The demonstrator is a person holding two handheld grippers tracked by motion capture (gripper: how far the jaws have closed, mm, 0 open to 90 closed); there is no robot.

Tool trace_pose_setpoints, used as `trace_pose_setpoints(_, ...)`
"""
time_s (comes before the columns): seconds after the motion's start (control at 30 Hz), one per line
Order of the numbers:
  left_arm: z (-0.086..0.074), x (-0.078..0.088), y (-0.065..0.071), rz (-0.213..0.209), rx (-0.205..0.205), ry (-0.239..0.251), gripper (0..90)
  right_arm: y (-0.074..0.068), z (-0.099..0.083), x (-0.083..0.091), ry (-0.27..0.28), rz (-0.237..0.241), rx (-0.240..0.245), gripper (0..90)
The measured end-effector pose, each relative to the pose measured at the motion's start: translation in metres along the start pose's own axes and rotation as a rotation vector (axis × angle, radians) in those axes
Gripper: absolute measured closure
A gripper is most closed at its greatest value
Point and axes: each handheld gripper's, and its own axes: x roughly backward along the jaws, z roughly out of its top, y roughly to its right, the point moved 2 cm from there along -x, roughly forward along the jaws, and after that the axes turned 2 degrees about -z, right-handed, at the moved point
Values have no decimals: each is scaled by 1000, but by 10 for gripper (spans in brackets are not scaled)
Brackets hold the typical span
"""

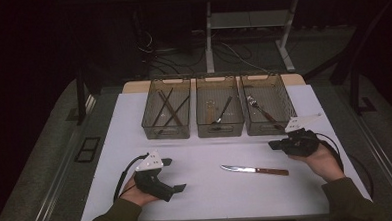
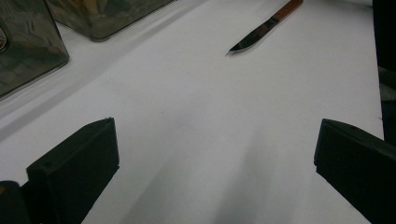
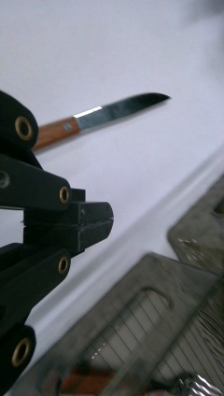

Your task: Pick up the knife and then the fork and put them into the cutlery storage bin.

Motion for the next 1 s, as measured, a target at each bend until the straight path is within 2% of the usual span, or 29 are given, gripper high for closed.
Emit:
trace_pose_setpoints(0.13, 0, 0, 0, 1, 0, 0, 0, -8, -9, -1, -26, 15, 8, 898)
trace_pose_setpoints(0.43, 0, 0, 0, 4, -4, 0, 0, -24, -27, -9, -117, 26, 63, 899)
trace_pose_setpoints(0.63, 0, 0, 1, 3, -3, -2, 0, -24, -31, -15, -151, 17, 68, 899)
trace_pose_setpoints(1.0, 0, 0, 1, -4, -9, -4, 0, -31, -32, -17, -187, 62, 83, 899)
